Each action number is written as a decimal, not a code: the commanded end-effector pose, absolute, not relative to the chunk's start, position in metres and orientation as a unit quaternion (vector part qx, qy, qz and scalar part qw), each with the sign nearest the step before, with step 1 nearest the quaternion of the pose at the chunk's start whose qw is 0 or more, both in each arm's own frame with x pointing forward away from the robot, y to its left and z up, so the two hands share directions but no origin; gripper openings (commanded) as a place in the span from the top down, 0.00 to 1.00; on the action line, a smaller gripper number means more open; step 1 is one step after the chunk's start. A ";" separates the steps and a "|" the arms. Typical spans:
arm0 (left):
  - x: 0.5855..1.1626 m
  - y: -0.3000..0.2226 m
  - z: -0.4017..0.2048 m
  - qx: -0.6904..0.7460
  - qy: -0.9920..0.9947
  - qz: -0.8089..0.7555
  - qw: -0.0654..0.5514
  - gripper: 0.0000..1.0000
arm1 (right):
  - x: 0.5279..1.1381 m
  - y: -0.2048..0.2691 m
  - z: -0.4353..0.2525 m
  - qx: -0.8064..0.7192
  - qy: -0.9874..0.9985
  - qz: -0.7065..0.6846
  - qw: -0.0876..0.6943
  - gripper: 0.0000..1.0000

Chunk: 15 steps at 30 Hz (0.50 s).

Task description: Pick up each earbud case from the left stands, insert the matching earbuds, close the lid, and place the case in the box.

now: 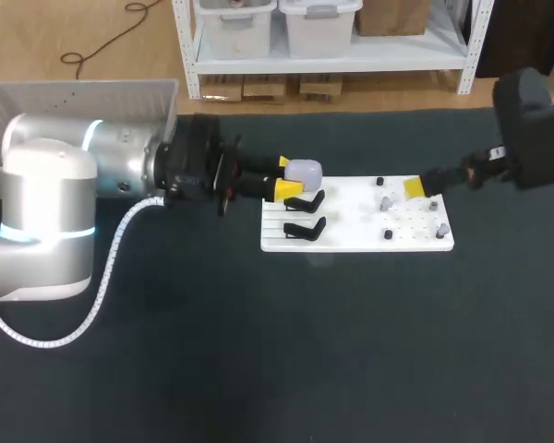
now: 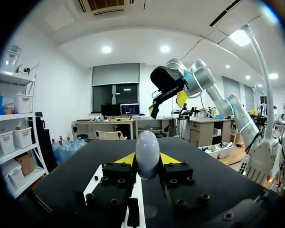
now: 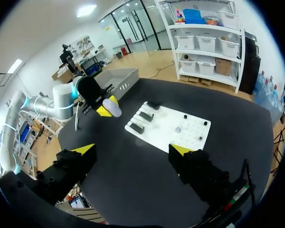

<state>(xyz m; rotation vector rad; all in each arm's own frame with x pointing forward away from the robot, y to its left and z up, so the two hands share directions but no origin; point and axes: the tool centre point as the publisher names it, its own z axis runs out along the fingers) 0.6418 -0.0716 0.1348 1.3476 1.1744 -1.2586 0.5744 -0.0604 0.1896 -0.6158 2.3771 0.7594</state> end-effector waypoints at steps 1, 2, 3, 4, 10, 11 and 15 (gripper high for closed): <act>0.639 -0.070 0.132 0.544 0.478 -0.508 0.466 1.00 | 0.577 -0.049 0.186 -0.229 0.890 0.281 0.277 0.00; 0.640 -0.069 0.132 0.543 0.478 -0.509 0.467 1.00 | 0.576 -0.047 0.185 -0.230 0.890 0.282 0.276 0.00; 0.640 -0.069 0.131 0.542 0.478 -0.509 0.467 1.00 | 0.576 -0.045 0.184 -0.231 0.890 0.283 0.274 0.00; 0.641 -0.068 0.131 0.541 0.479 -0.509 0.468 1.00 | 0.576 -0.042 0.183 -0.232 0.890 0.283 0.272 0.00; 0.642 -0.068 0.129 0.539 0.479 -0.507 0.472 1.00 | 0.575 -0.024 0.185 -0.245 0.889 0.282 0.265 0.00; 0.642 -0.068 0.129 0.539 0.479 -0.507 0.472 1.00 | 0.575 -0.020 0.186 -0.247 0.889 0.281 0.262 0.00; 0.642 -0.068 0.129 0.539 0.479 -0.507 0.472 1.00 | 0.578 -0.001 0.189 -0.252 0.889 0.282 0.257 0.00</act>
